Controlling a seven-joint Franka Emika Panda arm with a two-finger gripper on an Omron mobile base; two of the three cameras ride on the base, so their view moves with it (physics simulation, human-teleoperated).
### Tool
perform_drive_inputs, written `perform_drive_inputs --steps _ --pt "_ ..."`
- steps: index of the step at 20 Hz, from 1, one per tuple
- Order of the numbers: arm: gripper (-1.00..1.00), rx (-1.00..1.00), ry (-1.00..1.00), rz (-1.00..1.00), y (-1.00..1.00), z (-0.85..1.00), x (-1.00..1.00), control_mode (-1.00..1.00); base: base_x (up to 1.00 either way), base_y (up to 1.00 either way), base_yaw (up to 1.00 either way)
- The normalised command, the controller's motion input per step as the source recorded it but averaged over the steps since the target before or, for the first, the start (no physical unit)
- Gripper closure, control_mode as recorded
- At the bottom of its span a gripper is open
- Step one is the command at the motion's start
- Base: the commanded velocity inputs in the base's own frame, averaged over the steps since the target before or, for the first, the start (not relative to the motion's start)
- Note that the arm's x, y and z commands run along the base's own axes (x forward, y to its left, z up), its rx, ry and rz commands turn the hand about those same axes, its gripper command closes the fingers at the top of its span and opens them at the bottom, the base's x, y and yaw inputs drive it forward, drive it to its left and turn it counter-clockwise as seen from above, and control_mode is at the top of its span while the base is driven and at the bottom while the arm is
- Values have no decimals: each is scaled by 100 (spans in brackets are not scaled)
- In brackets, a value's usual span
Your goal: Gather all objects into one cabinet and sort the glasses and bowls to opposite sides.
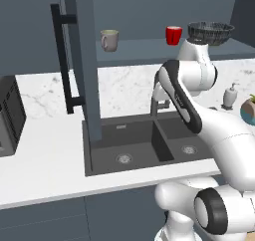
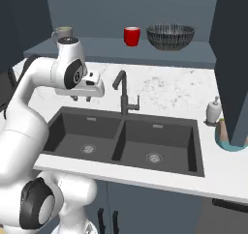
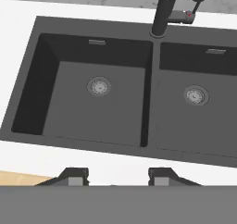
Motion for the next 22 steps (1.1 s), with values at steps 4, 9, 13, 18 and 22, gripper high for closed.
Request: perform_drive_inputs --steps 4,9,13,18,22 --pt "-100 0 0 0 0 0 0 100 -6 0 0" --pt "-100 0 0 0 0 0 0 100 -86 -33 -5" --pt "-100 0 0 0 0 0 0 100 -97 -60 -42" --pt "-100 0 0 0 0 0 0 100 -62 -38 -65" --pt "-100 0 0 0 0 0 0 100 -51 -37 -67"
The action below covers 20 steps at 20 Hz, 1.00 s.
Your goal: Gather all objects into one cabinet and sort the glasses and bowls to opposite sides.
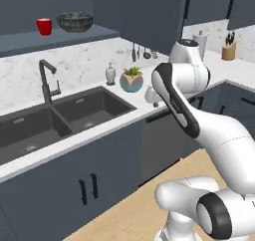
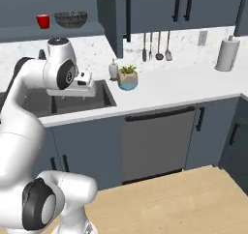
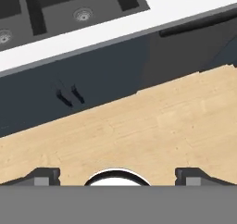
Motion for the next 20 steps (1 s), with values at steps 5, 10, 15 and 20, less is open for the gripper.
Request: perform_drive_inputs --steps 5,10,15,20 --pt "-100 0 0 0 0 0 0 100 -59 -47 -63" --pt "-100 0 0 0 0 0 0 100 -38 -54 -54" --pt "-100 0 0 0 0 0 0 100 31 -46 -60" --pt "-100 0 0 0 0 0 0 100 68 -7 -69"
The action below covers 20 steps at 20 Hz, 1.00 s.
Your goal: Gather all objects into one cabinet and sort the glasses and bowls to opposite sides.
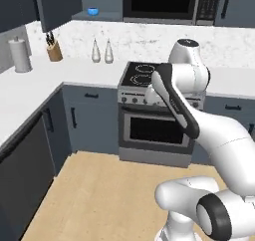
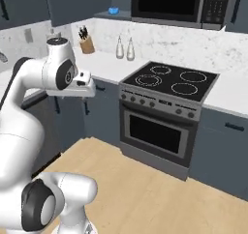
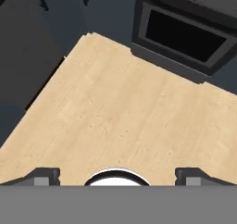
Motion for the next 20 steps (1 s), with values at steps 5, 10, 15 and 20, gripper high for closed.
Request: perform_drive_inputs --steps 5,10,15,20 --pt "-100 0 0 0 0 0 0 100 100 22 -44" --pt "-100 0 0 0 0 0 0 100 100 47 -15" --pt "-100 0 0 0 0 0 0 100 100 48 -5" --pt "-100 0 0 0 0 0 0 100 100 70 0"
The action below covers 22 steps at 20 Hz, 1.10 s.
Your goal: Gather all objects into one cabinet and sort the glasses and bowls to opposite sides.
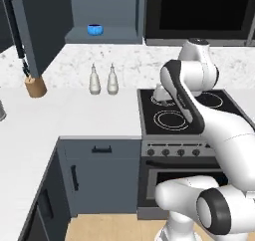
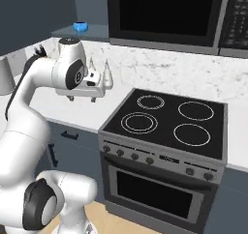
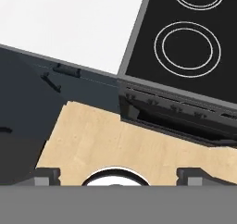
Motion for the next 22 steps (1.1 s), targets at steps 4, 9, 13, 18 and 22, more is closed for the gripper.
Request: perform_drive_inputs --steps 4,9,13,18,22 --pt "-100 0 0 0 0 0 0 100 100 74 0" --pt "-100 0 0 0 0 0 0 100 100 46 0" --pt "-100 0 0 0 0 0 0 100 100 0 1" --pt "-100 0 0 0 0 0 0 100 100 2 2" --pt "-100 0 0 0 0 0 0 100 23 14 -4"
